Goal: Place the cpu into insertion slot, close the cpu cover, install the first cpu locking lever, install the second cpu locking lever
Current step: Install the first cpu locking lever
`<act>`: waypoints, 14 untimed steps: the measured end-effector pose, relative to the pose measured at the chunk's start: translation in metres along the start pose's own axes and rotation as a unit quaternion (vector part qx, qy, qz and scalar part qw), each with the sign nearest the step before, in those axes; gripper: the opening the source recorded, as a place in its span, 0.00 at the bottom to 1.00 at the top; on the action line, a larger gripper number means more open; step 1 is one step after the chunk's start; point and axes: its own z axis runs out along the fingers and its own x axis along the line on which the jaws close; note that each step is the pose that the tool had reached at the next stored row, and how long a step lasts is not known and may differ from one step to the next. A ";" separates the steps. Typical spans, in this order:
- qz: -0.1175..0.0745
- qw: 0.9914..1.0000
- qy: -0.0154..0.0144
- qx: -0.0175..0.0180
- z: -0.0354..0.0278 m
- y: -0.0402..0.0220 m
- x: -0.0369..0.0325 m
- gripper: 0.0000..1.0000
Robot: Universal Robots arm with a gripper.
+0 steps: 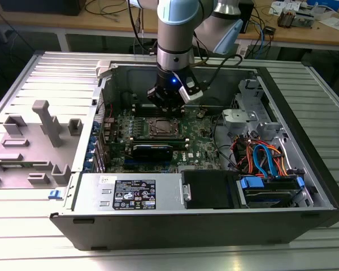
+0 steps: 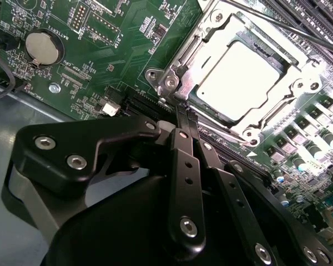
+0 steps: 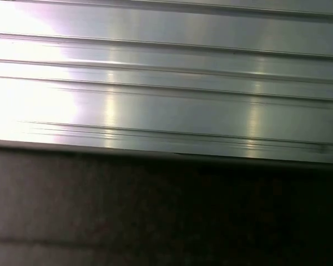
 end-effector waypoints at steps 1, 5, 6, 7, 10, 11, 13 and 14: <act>0.000 1.000 0.000 0.000 0.0003 -0.0001 0.0000 0.11; 0.000 1.000 0.000 0.002 0.0033 -0.0002 0.0000 0.11; 0.000 1.000 0.000 0.002 0.0038 -0.0003 0.0000 0.11; 0.000 1.000 0.000 0.002 0.0043 -0.0003 0.0001 0.11; 0.000 1.000 0.000 0.002 0.0047 -0.0003 0.0001 0.11; 0.000 1.000 0.000 0.002 0.0044 -0.0003 0.0001 0.11; 0.000 1.000 0.000 0.001 0.0023 0.0001 -0.0001 0.11; 0.000 1.000 0.000 0.001 0.0009 0.0000 -0.0001 0.11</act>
